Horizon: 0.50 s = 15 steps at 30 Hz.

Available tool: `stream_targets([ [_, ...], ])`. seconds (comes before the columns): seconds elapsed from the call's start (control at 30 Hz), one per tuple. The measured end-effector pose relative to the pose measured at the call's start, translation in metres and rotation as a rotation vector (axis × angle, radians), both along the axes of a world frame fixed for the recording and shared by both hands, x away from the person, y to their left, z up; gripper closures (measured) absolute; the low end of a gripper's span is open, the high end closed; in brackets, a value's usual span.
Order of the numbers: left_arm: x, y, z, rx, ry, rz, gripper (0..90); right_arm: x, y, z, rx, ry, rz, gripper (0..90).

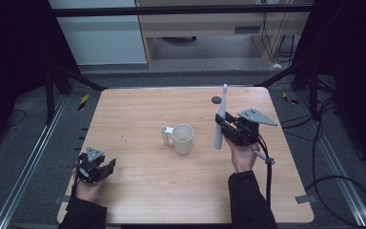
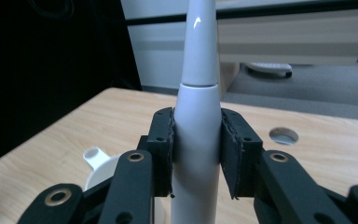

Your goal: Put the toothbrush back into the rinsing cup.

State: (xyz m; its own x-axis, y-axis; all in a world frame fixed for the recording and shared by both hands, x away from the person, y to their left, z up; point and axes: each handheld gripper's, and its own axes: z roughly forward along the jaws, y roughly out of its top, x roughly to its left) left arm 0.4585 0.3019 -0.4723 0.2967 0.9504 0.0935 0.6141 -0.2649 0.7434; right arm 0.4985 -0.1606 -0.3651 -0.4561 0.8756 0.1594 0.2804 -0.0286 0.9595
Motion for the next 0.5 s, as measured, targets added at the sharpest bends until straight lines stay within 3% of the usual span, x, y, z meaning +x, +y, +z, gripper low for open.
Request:
stream_targets([
  [0.5,0.0,0.0,0.0,-0.002,0.0,0.0,51.1,0.012,0.023,0.012,0.052,-0.069,0.008,67.5],
])
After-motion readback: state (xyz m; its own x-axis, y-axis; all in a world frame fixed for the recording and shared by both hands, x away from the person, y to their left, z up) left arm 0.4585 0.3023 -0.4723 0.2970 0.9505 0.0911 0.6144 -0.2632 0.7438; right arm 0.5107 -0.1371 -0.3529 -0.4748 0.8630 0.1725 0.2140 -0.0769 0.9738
